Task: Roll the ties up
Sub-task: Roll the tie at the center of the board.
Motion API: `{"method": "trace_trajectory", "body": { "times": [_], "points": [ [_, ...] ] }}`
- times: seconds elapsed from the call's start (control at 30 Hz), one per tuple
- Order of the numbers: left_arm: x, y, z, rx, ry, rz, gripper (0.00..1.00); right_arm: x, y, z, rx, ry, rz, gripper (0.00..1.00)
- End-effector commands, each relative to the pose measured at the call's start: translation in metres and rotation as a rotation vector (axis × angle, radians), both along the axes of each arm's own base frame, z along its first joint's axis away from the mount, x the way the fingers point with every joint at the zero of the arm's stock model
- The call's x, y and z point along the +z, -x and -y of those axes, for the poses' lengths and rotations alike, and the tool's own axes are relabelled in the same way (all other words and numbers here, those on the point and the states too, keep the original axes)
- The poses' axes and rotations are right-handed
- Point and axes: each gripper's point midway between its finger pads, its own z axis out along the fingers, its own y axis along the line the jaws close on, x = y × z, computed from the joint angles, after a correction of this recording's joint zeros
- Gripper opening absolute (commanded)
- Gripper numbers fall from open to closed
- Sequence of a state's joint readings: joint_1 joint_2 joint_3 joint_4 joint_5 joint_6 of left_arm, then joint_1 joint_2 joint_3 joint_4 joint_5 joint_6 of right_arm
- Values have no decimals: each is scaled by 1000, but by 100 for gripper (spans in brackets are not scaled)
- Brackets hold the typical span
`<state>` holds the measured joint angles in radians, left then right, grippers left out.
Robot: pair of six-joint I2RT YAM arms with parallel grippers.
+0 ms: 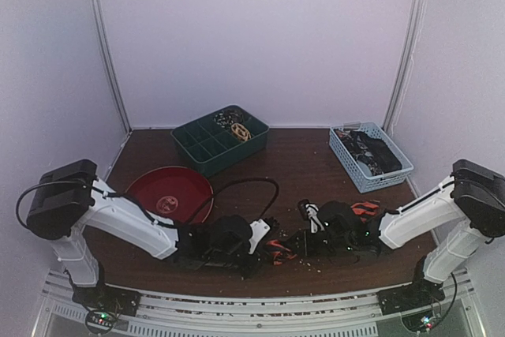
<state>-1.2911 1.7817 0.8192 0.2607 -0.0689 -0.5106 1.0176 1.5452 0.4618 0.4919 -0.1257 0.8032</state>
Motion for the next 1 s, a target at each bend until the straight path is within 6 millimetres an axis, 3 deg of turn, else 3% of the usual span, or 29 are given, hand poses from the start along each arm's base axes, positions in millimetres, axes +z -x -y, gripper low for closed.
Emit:
{"method": "trace_trajectory", "body": {
  "times": [0.0, 0.13, 0.27, 0.73, 0.97],
  "points": [
    [-7, 2, -28, 77, -1, -53, 0, -9, 13, -4, 24, -10, -52, 20],
    [-19, 8, -61, 133, -48, -91, 0, -9, 17, -11, 35, -14, -58, 20],
    [-25, 9, -72, 150, -78, -98, 1, -12, 20, -17, 37, -6, -68, 20],
    [-31, 21, -31, 45, 0, -106, 0, -14, 23, -20, 16, -2, -79, 21],
    [-32, 26, -32, 50, 7, -122, 0, -15, 23, -16, 8, 1, -78, 21]
  ]
}}
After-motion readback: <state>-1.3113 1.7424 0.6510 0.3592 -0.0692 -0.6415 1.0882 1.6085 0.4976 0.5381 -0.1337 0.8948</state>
